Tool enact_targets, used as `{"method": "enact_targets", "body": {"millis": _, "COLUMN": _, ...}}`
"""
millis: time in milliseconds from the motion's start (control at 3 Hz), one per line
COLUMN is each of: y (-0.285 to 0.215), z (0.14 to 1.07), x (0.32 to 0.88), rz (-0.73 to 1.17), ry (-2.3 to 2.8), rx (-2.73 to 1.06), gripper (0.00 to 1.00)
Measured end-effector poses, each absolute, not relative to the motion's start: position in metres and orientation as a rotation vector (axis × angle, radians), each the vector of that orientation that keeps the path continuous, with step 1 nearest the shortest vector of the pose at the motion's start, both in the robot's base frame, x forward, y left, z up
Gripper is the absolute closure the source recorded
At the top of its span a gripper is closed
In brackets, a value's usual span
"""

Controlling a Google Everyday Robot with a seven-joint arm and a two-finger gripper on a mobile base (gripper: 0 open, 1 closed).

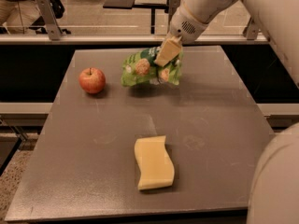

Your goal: Move green rice chip bag near apple

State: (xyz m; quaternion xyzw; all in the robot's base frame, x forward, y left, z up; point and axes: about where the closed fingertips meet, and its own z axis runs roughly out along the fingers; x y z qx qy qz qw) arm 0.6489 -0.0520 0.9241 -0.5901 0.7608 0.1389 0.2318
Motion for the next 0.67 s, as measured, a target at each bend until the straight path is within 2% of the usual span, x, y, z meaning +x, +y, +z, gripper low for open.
{"method": "enact_targets", "body": {"millis": 667, "y": -0.0290, "z": 0.9137, "x": 0.6431, "rz": 0.434, "ry": 2.080, "rx": -1.651, "gripper": 0.53}}
